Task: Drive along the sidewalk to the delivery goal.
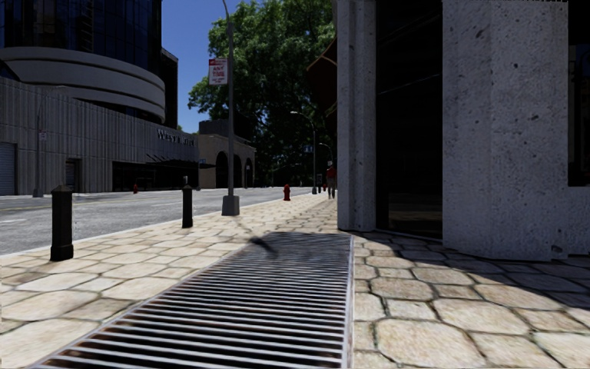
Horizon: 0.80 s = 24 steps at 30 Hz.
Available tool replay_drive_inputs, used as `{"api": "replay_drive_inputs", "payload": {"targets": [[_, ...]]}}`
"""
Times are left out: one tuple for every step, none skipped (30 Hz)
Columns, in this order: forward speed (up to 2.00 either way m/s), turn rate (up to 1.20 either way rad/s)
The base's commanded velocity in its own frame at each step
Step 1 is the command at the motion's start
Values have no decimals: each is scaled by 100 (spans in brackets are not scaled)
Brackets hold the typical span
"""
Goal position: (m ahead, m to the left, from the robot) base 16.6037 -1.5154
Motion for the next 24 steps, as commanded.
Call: {"api": "replay_drive_inputs", "payload": {"targets": [[200,0],[200,0],[200,0],[200,0],[200,0],[200,0],[200,0],[200,0],[200,0],[200,0],[200,0],[200,0],[200,0],[200,0],[200,0],[200,0],[200,0],[200,0],[200,0],[200,0],[200,0],[200,0],[200,0],[200,0]]}}
